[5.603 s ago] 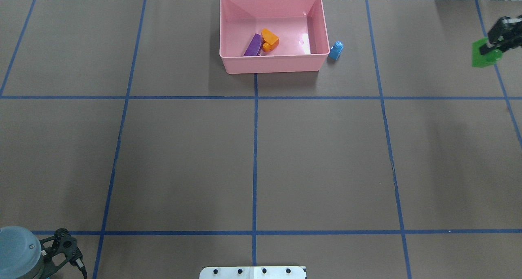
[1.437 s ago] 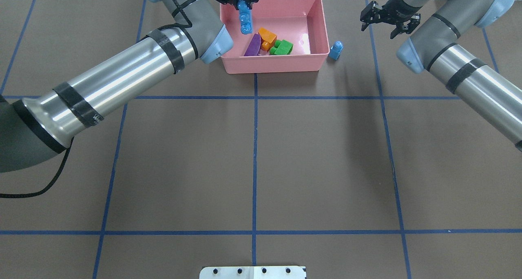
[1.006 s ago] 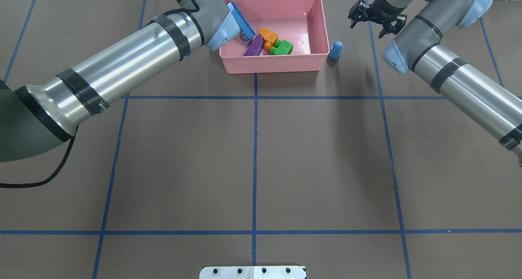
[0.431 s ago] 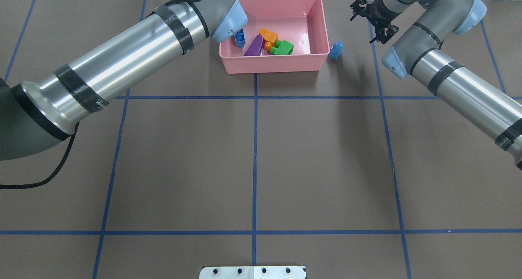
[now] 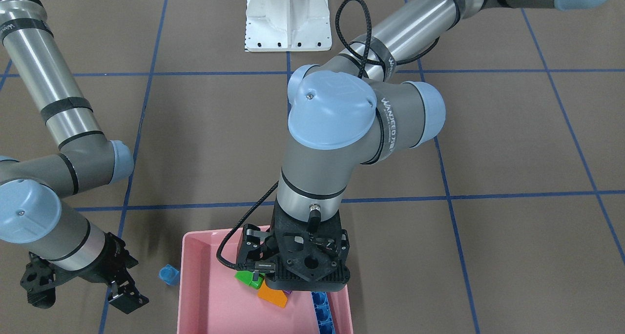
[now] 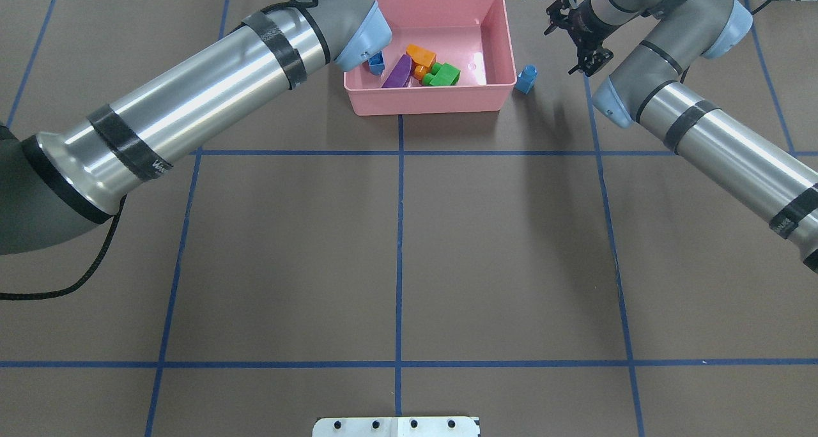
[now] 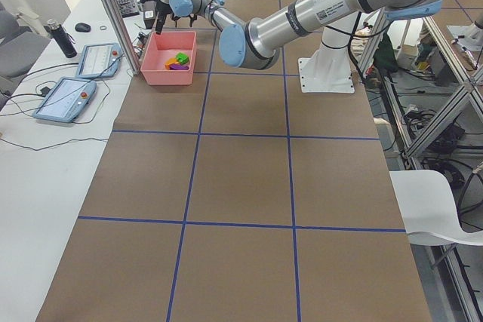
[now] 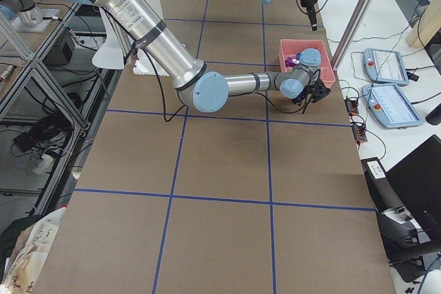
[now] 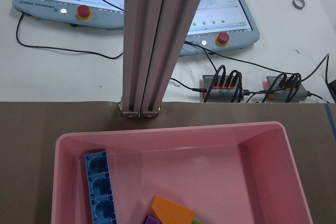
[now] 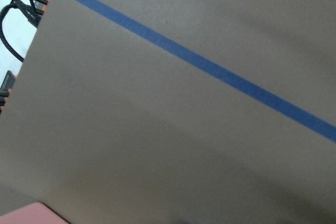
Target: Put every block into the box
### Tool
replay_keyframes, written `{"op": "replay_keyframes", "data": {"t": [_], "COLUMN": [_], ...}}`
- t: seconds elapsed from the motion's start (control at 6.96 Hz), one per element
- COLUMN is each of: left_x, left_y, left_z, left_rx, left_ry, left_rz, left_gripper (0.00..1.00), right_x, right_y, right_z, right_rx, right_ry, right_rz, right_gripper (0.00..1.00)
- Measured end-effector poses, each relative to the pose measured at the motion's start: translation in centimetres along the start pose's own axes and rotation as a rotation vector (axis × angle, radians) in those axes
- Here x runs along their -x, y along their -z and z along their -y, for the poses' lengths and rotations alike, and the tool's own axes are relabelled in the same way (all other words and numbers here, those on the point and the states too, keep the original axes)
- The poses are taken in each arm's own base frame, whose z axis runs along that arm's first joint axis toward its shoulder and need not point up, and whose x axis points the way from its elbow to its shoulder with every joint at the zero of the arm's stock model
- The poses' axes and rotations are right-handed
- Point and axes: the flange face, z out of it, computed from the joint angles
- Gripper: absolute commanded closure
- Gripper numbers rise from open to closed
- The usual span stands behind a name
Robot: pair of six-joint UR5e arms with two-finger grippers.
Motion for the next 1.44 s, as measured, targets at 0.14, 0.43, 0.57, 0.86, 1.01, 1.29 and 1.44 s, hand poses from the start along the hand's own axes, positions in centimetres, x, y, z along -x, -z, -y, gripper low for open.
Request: {"op": "replay_keyframes", "data": {"t": [0.14,0.43,0.57,0.86,1.01,1.29,1.44], "left_x": [-0.2,-0.3,-0.4,-0.5,-0.6,-0.7,-0.7], "left_y": [0.1,0.1,0.1,0.1,0.2,0.4,0.4], "left_z": [-0.1,-0.4,-0.4,-0.5,-0.6,-0.6,-0.6], "left_rx": [0.003,0.006,0.006,0.006,0.005,0.004,0.004], "left_ry": [-0.001,-0.002,-0.003,-0.004,-0.005,-0.006,-0.006], "left_rz": [0.002,0.002,0.002,0.000,-0.003,-0.006,-0.006], "left_gripper": [0.00,0.00,0.00,0.00,0.00,0.00,0.00], "right_x": [-0.4,-1.1,-1.0,-0.5,-0.3,-0.3,-0.1], "right_y": [-1.0,-2.4,-2.5,-3.0,-3.1,-3.2,-2.9], "right_z": [-1.5,-2.7,-2.9,-3.7,-3.7,-3.7,-3.5], "right_rx": [0.010,0.015,0.016,0.015,0.012,0.011,0.012], "right_ry": [-0.009,-0.010,-0.009,-0.006,-0.007,-0.006,-0.002], "right_rz": [-0.011,-0.030,-0.032,-0.038,-0.039,-0.039,-0.036], "right_gripper": [0.00,0.01,0.01,0.23,0.96,1.00,1.00]}}
